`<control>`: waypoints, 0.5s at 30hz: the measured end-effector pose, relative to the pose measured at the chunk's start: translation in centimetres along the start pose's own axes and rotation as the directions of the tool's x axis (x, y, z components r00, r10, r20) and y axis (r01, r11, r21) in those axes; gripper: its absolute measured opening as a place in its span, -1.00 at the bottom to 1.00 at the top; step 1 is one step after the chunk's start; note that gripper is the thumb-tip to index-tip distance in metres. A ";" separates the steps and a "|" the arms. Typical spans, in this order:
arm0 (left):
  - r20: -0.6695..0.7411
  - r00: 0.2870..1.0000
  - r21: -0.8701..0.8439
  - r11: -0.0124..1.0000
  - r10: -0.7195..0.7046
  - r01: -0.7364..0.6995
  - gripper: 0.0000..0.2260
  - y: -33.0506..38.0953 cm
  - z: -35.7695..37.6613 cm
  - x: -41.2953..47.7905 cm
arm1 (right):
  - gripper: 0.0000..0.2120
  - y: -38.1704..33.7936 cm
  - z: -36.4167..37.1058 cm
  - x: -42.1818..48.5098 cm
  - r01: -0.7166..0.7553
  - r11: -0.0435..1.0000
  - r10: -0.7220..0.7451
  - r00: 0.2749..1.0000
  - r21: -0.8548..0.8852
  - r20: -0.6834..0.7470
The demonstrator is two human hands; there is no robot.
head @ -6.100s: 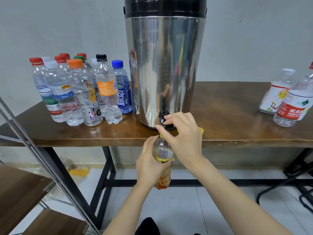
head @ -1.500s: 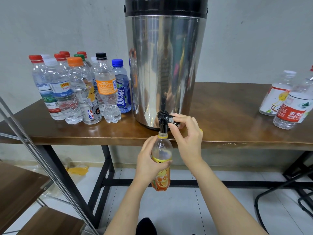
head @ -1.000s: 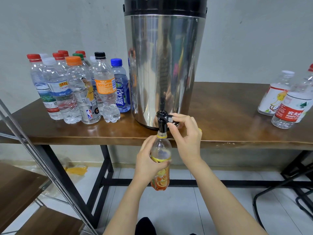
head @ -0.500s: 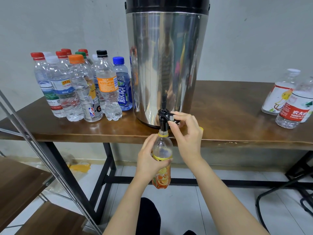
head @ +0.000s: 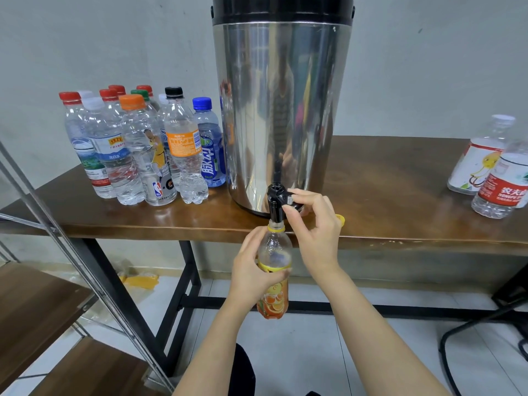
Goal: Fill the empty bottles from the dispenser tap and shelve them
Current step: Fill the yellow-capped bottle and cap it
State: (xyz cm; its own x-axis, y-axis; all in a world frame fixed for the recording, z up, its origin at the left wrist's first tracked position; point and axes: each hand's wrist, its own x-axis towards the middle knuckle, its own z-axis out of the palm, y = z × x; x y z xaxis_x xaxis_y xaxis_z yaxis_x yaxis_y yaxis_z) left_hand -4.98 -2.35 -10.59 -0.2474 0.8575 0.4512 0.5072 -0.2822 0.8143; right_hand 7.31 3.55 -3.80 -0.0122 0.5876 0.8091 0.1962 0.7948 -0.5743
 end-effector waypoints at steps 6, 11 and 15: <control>-0.010 1.000 0.011 1.000 0.001 -0.001 -0.19 -0.1 0.0 0.0 | -0.75 0.2 0.1 0.0 0.019 1.000 -0.019 1.000 -0.003 -0.004; -0.016 1.000 0.009 1.000 -0.011 0.012 -0.19 0.0 0.2 0.0 | -0.66 0.2 0.1 0.0 0.041 0.999 -0.041 0.999 -0.015 -0.016; -0.006 0.999 0.014 0.999 -0.034 0.034 -0.20 -0.1 0.1 0.0 | -0.64 0.3 0.2 0.1 0.060 0.998 -0.061 0.998 -0.014 -0.022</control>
State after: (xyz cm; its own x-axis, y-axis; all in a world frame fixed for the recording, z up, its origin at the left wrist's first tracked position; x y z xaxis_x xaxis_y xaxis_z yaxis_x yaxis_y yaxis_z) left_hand -4.91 -2.28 -10.75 -0.2695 0.8641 0.4251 0.5100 -0.2464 0.8241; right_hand 7.19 3.87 -3.91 -0.0028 0.5349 0.8449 0.2083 0.8267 -0.5227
